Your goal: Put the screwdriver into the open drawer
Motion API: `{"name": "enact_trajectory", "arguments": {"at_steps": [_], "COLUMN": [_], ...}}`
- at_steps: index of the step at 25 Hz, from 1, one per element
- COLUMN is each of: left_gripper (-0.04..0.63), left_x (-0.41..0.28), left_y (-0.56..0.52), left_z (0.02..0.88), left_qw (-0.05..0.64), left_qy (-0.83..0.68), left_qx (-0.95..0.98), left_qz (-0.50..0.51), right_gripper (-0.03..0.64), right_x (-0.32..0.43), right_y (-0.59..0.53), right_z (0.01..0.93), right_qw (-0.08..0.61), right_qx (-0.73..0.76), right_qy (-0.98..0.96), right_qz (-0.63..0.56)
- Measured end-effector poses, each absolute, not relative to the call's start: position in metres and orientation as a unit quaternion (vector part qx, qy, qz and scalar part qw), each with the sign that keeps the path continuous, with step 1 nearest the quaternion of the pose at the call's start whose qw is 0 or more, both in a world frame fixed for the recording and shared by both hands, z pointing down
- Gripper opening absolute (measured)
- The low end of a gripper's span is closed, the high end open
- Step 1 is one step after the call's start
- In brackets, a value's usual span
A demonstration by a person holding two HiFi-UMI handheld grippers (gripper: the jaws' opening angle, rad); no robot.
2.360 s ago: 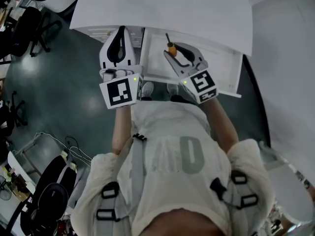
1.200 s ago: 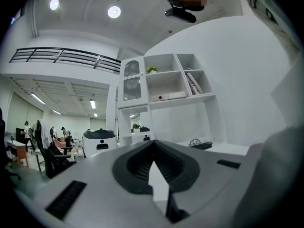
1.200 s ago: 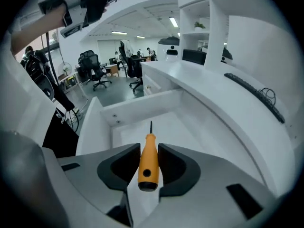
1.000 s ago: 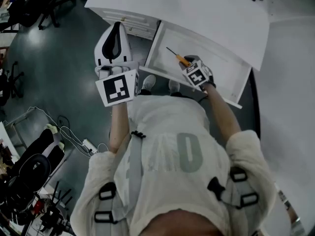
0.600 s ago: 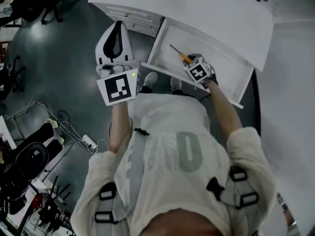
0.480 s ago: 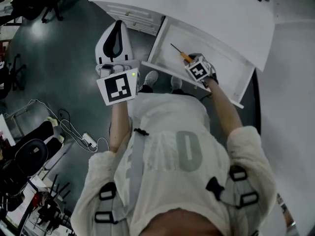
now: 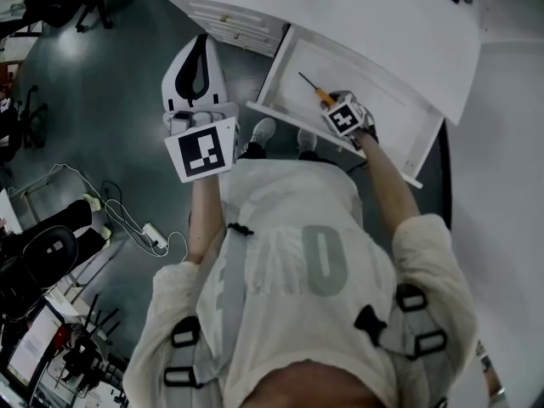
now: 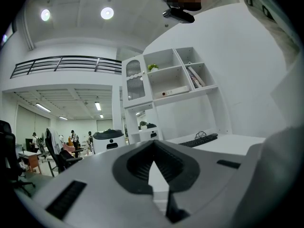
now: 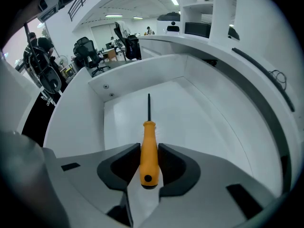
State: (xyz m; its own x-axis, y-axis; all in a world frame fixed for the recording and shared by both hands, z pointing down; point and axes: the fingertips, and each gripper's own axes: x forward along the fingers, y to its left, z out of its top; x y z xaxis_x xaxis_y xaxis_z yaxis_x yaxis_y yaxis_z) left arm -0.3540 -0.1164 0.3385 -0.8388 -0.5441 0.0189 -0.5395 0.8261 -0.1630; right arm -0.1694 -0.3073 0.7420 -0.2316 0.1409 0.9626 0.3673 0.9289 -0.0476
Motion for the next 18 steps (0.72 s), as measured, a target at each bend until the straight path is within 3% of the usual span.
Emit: {"name": "enact_trajectory", "arguments": {"at_steps": [16, 18], "left_gripper": [0.005, 0.005], "left_x": [-0.3540, -0.3539], "left_y": [-0.1120, -0.1109], "left_z": [0.3416, 0.3429], "left_qw": [0.011, 0.008], "left_qy": [0.957, 0.958], "left_qx": [-0.277, -0.276], "left_qz": [-0.085, -0.084], "right_gripper": [0.119, 0.152], "right_x": [-0.1683, -0.1675], "right_y": [-0.3025, -0.2990], "right_z": [0.7427, 0.7415], "right_qw": [0.595, 0.594], "right_qx": [-0.179, -0.191], "right_qy": [-0.779, -0.777], "right_qz": [-0.083, -0.079]}}
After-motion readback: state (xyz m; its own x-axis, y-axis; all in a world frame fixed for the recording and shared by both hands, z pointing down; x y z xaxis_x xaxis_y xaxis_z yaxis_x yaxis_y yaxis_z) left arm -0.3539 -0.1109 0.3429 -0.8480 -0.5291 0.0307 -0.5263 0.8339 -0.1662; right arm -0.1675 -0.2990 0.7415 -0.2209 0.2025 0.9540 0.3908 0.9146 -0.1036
